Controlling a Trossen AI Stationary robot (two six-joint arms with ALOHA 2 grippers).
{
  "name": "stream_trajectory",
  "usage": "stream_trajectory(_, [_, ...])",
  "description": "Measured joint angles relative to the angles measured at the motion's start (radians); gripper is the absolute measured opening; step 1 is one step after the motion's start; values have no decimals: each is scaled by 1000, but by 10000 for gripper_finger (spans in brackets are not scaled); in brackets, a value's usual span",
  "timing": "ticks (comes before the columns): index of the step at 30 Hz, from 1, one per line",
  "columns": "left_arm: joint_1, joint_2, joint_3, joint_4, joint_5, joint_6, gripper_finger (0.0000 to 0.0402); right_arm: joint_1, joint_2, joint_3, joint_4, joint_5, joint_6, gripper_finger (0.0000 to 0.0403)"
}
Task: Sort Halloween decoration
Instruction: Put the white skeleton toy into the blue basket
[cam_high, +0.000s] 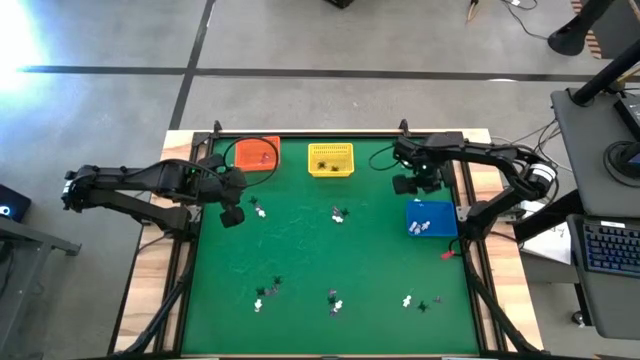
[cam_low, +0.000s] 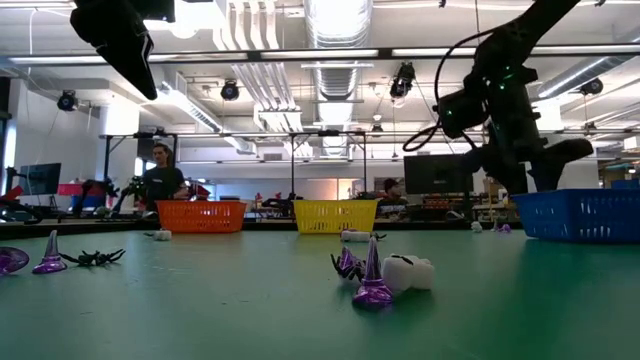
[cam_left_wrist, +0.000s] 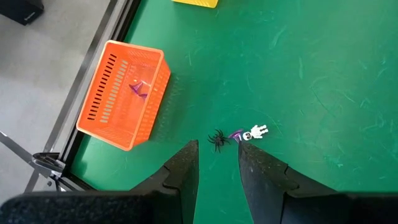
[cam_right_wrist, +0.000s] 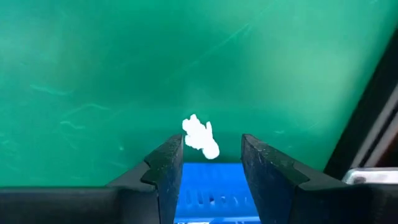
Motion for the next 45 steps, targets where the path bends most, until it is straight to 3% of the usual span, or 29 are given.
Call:
stream_trajectory(5, [0,0,0,0,0,0,95,-23,0,-46,70,-56,-42,155])
stream_trajectory(24, [0,0,0,1,-1,0,95,-45,3,-103,133,-72,-116,155])
stream_trajectory(32, [0,0,0,1,-1,-1,95,-45,88,-99,161,-92,-121,153])
stream_trajectory(37, [0,0,0,1,2,-2,95,-45,126,-90,159,-96,-143,125])
stream_trajectory(45, [0,0,0,1,4,-2,95,-44,87,-93,172,-98,-145,40])
